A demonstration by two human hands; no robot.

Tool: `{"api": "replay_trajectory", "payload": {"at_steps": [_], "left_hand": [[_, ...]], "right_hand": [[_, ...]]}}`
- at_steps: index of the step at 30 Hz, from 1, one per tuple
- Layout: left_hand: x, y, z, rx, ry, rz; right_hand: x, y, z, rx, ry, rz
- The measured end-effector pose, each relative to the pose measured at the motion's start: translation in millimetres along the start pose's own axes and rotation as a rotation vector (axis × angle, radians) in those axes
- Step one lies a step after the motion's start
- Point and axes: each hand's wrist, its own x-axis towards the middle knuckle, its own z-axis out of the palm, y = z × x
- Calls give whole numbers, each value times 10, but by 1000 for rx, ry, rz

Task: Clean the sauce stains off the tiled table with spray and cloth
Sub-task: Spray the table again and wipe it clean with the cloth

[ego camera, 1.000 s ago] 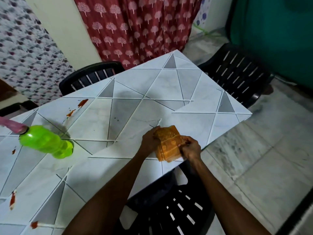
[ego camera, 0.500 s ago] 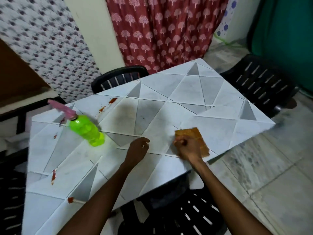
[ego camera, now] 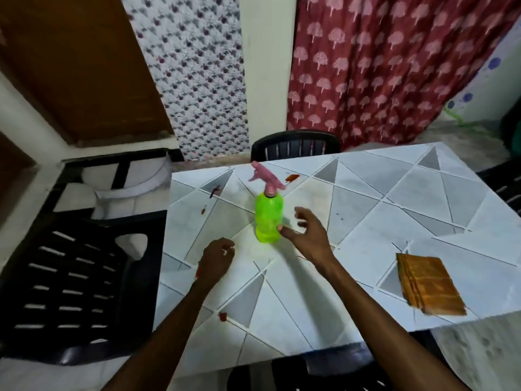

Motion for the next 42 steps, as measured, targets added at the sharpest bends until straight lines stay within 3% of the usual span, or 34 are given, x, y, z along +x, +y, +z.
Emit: {"api": "replay_trajectory", "payload": {"at_steps": [4,10,15,20,26,31,34,42], "left_hand": [[240,-335,-249,111,-46,-40],[541,-572,-430,264,-257,-93],[740,-738,-461,357,-294,-44],[878,-844,-442,515,-337,-9],[977,-941,-401,620,-309,89],[1223,-898,-413,651,-449,163],[1332,-730,-329,587,-488,218],[1548,-320,88,600,-570,293]], "right_hand": [[319,-237,268,-3,53,-19],[548,-482,461,-58,119,-143],[560,-478,632,-140,292,-210],[642,-551,866,-96,240,-222],[772,-629,949,-41,318,-371],[751,-748,957,169,205,-298],[695,-810,879,261,259,-240],[928,-551,402,276,383,301]]}}
